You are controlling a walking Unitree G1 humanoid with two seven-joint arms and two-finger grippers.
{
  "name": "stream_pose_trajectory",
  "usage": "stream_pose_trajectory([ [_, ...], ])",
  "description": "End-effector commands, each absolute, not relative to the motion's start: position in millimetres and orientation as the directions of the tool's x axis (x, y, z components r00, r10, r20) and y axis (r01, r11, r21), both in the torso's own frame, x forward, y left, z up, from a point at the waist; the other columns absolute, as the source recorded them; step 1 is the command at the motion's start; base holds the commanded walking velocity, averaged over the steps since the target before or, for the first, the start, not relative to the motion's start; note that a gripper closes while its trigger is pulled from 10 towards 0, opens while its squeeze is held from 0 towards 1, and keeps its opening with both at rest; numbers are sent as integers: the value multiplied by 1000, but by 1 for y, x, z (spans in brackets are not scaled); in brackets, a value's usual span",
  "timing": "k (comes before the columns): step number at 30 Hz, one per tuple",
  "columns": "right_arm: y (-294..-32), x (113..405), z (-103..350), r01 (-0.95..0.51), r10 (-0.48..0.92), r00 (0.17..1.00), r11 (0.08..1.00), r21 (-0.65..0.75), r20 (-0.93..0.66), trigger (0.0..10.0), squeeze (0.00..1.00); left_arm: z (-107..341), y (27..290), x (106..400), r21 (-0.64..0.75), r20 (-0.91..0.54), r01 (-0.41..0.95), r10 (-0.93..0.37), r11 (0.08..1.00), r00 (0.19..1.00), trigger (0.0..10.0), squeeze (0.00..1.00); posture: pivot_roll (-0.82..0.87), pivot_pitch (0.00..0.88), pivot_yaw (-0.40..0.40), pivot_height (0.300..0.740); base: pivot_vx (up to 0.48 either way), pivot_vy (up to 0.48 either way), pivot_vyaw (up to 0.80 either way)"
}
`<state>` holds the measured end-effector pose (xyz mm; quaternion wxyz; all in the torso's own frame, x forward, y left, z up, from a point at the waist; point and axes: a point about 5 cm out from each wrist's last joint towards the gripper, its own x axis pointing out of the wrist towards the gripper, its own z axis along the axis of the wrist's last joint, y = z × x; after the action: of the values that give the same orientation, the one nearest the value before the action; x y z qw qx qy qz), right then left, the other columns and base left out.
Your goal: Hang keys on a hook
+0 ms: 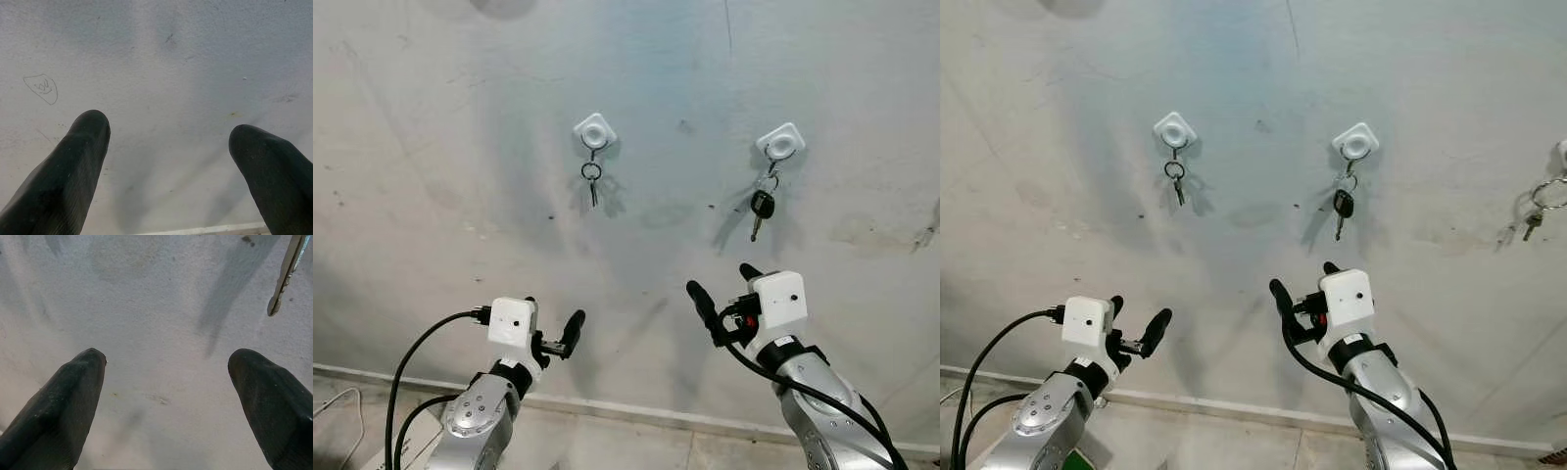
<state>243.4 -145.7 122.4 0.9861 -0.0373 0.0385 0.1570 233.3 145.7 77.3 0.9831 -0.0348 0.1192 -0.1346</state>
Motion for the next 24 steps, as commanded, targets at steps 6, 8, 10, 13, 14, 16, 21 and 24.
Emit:
stream_pose_trajectory([
  [6,-141,244,124,-327,322,943,943,-59,-79,10000,0,80,146,234,-95,-223,261,-276,961,935,10000,0,-36,0,85,740,-249,0,0],
  [8,-141,245,124,-327,322,944,943,-60,-77,10000,0,80,146,235,-95,-222,260,-275,961,936,10000,0,-36,0,85,740,-251,0,0],
  [10,-141,245,124,-326,322,944,943,-60,-77,10000,0,80,146,235,-94,-222,259,-274,961,936,10000,0,-35,0,84,740,-255,0,0],
  [13,-141,246,124,-326,322,944,943,-61,-76,10000,0,80,146,236,-94,-221,258,-273,961,936,10000,0,-36,0,84,740,-255,0,0],
  [14,-141,246,124,-327,322,944,943,-62,-76,10000,0,80,146,237,-95,-221,258,-273,962,936,10000,0,-36,0,84,740,-247,0,0],
  [16,-141,247,124,-327,322,944,943,-62,-76,10000,0,81,146,237,-95,-221,258,-273,962,936,10000,0,-36,0,84,740,-247,0,0],
  [21,-140,247,125,-327,322,944,943,-62,-73,10000,0,81,145,238,-94,-218,258,-273,962,937,10000,0,-37,0,85,740,-251,0,0],
  [24,-140,248,125,-327,322,944,943,-62,-72,10000,0,81,145,239,-94,-218,259,-274,961,937,10000,0,-37,0,85,740,-250,0,0],
])
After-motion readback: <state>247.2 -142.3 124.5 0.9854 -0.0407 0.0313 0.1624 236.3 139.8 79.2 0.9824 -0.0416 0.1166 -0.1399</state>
